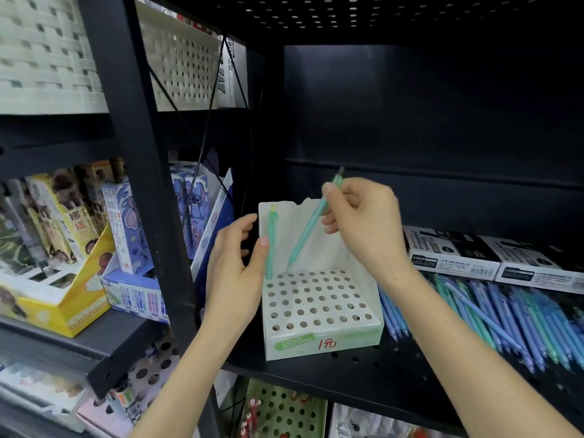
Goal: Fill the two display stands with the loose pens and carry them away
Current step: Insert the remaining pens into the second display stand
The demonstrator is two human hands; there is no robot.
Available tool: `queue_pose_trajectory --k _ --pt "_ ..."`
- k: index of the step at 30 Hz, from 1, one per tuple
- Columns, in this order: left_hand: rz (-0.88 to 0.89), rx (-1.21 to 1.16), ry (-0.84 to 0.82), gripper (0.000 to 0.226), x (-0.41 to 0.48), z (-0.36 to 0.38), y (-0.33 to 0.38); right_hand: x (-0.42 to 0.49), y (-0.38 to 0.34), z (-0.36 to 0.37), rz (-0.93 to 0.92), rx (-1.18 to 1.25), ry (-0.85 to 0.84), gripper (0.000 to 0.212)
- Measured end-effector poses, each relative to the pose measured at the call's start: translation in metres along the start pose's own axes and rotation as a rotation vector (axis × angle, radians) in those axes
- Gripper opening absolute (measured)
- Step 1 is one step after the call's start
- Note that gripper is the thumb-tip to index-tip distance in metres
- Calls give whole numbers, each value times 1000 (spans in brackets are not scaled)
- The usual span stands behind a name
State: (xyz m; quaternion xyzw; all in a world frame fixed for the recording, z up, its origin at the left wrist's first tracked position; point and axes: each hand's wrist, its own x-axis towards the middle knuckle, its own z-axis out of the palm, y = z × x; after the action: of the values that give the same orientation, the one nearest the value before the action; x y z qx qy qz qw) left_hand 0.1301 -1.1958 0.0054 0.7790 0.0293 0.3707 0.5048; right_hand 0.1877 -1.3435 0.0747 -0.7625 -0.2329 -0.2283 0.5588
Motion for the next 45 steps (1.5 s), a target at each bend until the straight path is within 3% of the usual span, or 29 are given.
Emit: queue_pose_trajectory --k 3,10,17,20,22,24,26,31,37,45 --pt "-90 -57 -51 47 -2 6 -5 -5 13 20 -66 -139 -30 30" --pt "-62 -152 -131 44 -2 12 -8 -9 21 45 -52 -197 -122 35" --pt "10 -119 -90 46 -3 20 -14 -8 19 55 9 -280 -222 30" --pt "48 -63 -60 46 -1 20 -17 -13 18 50 16 -320 -264 18" --pt "64 -27 -49 47 2 20 -20 -21 22 35 -31 -427 -174 20" --pt "63 1 -41 45 4 18 -22 -29 30 13 -187 -594 89 23" --pt "76 61 -29 44 6 16 -25 -36 41 -9 -235 -693 243 23" --pt "84 324 7 47 6 14 -9 -49 60 -30 114 -329 -64 32" --pt "321 540 141 45 -4 13 21 -56 60 -17 143 -206 -77 33" --pt "434 392 -40 40 -26 39 41 -68 71 -51 223 -146 -22 30"
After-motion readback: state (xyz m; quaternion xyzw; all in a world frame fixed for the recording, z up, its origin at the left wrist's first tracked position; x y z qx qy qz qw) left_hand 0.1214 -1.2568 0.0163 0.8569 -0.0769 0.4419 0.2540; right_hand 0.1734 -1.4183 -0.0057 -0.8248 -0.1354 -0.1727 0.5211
